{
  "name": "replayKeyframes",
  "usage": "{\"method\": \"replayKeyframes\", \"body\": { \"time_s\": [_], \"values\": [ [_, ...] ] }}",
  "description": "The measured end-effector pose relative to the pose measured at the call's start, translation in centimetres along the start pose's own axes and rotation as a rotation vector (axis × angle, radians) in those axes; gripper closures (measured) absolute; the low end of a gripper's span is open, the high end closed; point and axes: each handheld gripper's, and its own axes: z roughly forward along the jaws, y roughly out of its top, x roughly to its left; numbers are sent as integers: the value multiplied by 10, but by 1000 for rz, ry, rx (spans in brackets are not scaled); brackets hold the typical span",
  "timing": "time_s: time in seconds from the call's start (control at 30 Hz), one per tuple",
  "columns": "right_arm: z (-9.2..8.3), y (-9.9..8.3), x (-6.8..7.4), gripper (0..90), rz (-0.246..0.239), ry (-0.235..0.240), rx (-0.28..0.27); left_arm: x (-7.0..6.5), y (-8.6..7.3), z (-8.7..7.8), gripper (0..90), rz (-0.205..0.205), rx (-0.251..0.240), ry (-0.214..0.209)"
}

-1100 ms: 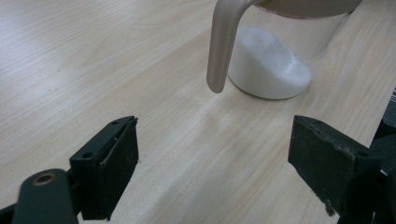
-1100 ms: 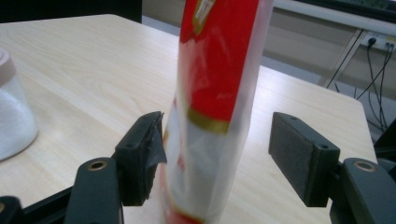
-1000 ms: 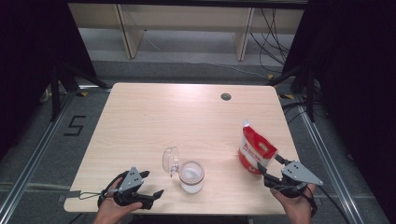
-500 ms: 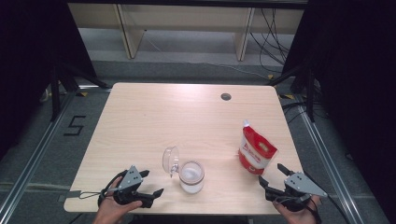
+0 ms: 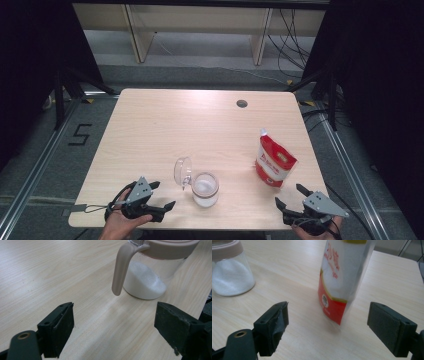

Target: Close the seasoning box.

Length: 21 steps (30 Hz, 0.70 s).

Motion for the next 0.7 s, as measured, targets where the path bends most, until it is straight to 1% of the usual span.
{"method": "replayKeyframes", "body": {
  "time_s": [0.03,0.07,0.1,0.13,0.2,0.23,0.27,0.3,0.33,0.37,0.4,0.43,0.47,0.5,0.53,0.57,0.6,0.63,0.67,0.7],
  "values": [
    [0,-1,1,182,15,0,7,1,1,0,161,9,-5,5],
    [0,-1,1,182,4,5,-1,1,2,-1,164,15,-1,8],
    [0,-1,0,182,-2,9,8,0,3,-1,167,-11,-3,9],
    [0,-1,1,183,3,5,0,0,3,-1,172,-11,-3,9],
    [-1,-2,1,184,-3,4,8,0,4,-3,214,-7,-11,9],
    [-2,-2,2,184,-10,1,17,-1,6,-4,233,-17,-15,0],
    [-2,-2,2,184,-10,1,17,-1,6,-4,268,-17,-15,0],
    [-2,-2,3,185,-20,7,13,-1,7,-7,337,-6,-1,1],
    [-3,-2,4,187,-15,1,20,-1,8,-7,389,0,-17,-1],
    [-4,-2,5,189,-9,8,19,-2,9,-9,436,-4,-25,2],
    [-3,-2,4,191,-32,4,8,-3,10,-10,506,10,-28,3],
    [-3,-2,6,196,-21,17,22,-4,11,-12,571,24,-31,16],
    [-4,-2,6,201,-36,19,28,-5,12,-12,631,32,-37,16],
    [-3,-2,7,201,-38,28,30,-4,14,-13,681,62,-33,24],
    [-3,-3,9,200,-14,31,38,-4,15,-13,720,55,-40,18],
    [-4,-3,11,200,-4,23,50,-5,15,-14,756,30,-42,18],
    [-1,-3,9,200,-36,36,36,-5,17,-15,787,44,-39,37],
    [-1,-2,9,200,-41,41,40,-5,17,-14,814,31,-50,29],
    [-1,-2,9,200,-41,41,40,-5,17,-14,837,31,-50,29],
    [-1,-2,9,200,-45,29,51,-7,21,-16,854,38,-50,28]
  ]
}}
